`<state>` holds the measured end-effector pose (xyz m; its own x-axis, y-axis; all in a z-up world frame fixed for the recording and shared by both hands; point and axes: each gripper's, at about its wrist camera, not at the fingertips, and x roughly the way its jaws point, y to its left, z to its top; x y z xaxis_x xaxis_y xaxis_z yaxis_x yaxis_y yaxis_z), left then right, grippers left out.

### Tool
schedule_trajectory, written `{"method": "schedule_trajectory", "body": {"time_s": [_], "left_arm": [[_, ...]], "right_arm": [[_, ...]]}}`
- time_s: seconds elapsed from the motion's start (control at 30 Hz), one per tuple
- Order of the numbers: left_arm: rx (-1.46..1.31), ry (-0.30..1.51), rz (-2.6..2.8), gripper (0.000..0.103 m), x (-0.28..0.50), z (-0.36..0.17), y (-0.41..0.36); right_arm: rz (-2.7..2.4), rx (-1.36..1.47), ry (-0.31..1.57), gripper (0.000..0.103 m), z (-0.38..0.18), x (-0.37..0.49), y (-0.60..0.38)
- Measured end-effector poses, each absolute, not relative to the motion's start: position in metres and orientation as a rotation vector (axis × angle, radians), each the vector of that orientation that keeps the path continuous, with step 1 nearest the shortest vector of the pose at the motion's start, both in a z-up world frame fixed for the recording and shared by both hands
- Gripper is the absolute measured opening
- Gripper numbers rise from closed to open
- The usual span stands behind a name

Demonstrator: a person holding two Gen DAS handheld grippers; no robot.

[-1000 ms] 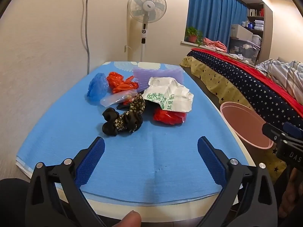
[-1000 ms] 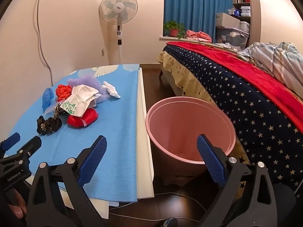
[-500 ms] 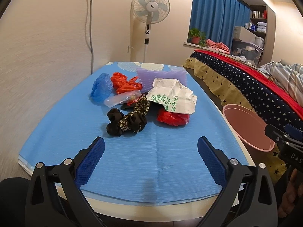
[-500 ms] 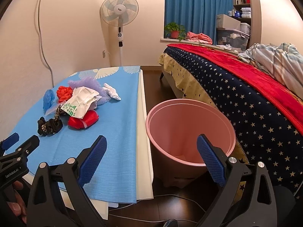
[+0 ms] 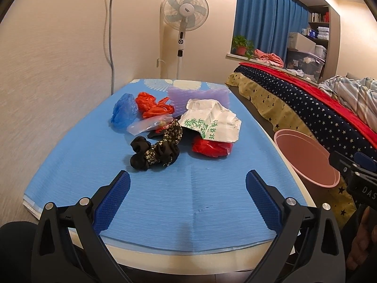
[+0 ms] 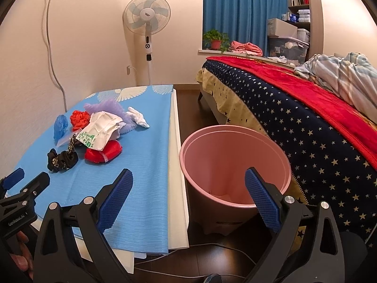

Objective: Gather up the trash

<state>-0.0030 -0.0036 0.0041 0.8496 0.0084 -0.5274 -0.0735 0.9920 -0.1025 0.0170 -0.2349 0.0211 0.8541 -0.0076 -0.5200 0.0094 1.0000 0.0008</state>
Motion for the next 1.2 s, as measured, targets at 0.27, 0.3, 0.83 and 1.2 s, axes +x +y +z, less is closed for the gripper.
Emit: {"method": "schedule_trajectory", "body": {"time_s": [0.27, 0.3, 0.83, 1.2], "left_arm": [[-0.113, 0.553, 0.035, 0.095, -0.003, 0.005, -0.008], [-0.114, 0.553, 0.036, 0.095, -0.003, 0.005, -0.008], [-0.123, 0.545, 0.036, 0.095, -0.004, 0.006, -0.007], [-0.143, 0.539, 0.06, 0.089, -0.003, 0.007, -0.002]], "right_arm": [[-0.008, 0.01, 0.535, 0.094, 0.022, 0.016, -0.24], [-0.008, 0.01, 0.535, 0.094, 0.022, 0.016, -0.24], [0.003, 0.011, 0.528, 0.089, 0.026, 0.012, -0.239], [0.066, 0.036, 0.557, 0.064, 0.025, 0.019, -0.228]]}}
